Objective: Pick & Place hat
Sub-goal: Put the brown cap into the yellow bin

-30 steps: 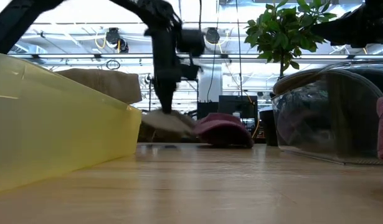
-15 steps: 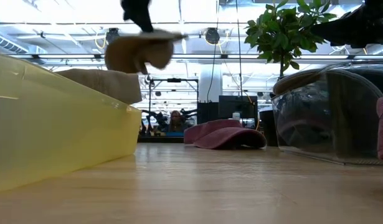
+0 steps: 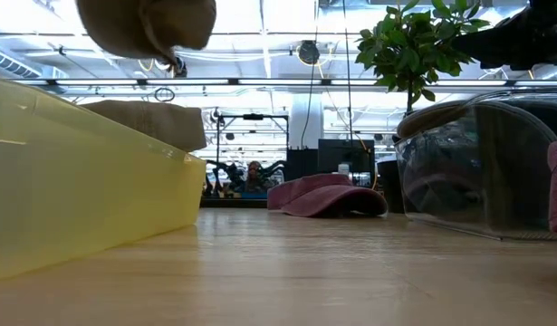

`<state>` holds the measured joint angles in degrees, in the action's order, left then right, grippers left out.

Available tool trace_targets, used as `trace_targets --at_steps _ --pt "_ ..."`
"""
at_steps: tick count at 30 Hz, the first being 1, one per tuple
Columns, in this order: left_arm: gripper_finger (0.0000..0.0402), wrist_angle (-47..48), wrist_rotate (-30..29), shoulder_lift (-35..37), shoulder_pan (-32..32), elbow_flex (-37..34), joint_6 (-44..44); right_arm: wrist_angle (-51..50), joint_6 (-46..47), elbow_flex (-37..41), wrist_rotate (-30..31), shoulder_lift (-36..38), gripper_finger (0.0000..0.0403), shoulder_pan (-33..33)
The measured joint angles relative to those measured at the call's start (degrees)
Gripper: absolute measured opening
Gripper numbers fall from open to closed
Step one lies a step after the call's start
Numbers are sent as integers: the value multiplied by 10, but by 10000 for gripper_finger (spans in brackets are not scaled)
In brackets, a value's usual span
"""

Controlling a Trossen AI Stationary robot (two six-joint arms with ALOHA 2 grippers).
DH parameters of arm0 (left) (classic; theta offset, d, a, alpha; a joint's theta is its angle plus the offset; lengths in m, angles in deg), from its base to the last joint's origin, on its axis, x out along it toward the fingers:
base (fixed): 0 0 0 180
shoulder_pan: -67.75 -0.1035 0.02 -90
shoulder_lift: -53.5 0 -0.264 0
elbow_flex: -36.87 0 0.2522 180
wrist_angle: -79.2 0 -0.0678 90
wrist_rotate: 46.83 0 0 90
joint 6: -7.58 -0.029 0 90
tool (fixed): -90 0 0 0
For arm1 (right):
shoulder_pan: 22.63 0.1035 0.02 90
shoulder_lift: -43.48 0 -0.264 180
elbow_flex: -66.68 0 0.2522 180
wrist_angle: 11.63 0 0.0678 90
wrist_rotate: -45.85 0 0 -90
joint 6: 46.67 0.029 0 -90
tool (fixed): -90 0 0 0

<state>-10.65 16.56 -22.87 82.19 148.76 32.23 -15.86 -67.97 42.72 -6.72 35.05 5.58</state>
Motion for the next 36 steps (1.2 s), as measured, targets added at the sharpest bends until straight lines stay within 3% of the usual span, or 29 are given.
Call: trace_targets --at_steps 7,14,19,29,36 --pt "1 2 -65 7 135 0 44 0 -13 0 0 0 0 0" --pt "1 104 -144 35 204 -17 211 0 -23 0 0 0 0 0" --pt "1 116 -154 44 243 -68 330 0 -24 0 0 0 0 0" --pt "2 -14 -142 39 312 -200 459 0 -11 0 0 0 0 0" --pt "1 -31 -138 6 336 -228 542 0 -9 0 0 0 0 0"
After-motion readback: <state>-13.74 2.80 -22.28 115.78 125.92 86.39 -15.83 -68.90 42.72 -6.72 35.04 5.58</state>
